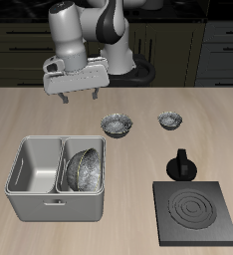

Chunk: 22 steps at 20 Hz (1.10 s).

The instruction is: Place the largest bowl in the left side of the drainer and the medium bowl in the right side

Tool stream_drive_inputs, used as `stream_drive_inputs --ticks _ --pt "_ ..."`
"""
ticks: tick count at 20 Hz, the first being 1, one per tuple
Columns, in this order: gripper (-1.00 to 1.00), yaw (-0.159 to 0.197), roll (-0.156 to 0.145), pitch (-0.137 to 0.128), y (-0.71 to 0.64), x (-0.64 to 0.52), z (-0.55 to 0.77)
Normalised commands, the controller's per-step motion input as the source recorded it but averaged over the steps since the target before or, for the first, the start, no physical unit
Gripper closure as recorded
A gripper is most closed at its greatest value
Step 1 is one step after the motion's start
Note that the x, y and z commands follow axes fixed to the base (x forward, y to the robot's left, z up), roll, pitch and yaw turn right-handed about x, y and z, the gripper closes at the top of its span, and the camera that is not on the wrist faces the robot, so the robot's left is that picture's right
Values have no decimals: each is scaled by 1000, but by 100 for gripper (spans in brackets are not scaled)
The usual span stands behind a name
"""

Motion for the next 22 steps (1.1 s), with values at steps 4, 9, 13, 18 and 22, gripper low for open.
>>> stream_drive_inputs --ticks 4,9,13,18,22 --pt "-100 12 45 25 203 -48 -231" --pt "-100 6 6 38 8 -65 -277" --pt "-100 21 2 37 99 -99 -380" --pt "-100 27 44 22 291 -110 -234" --pt "-100 -3 0 14 59 -56 -118"
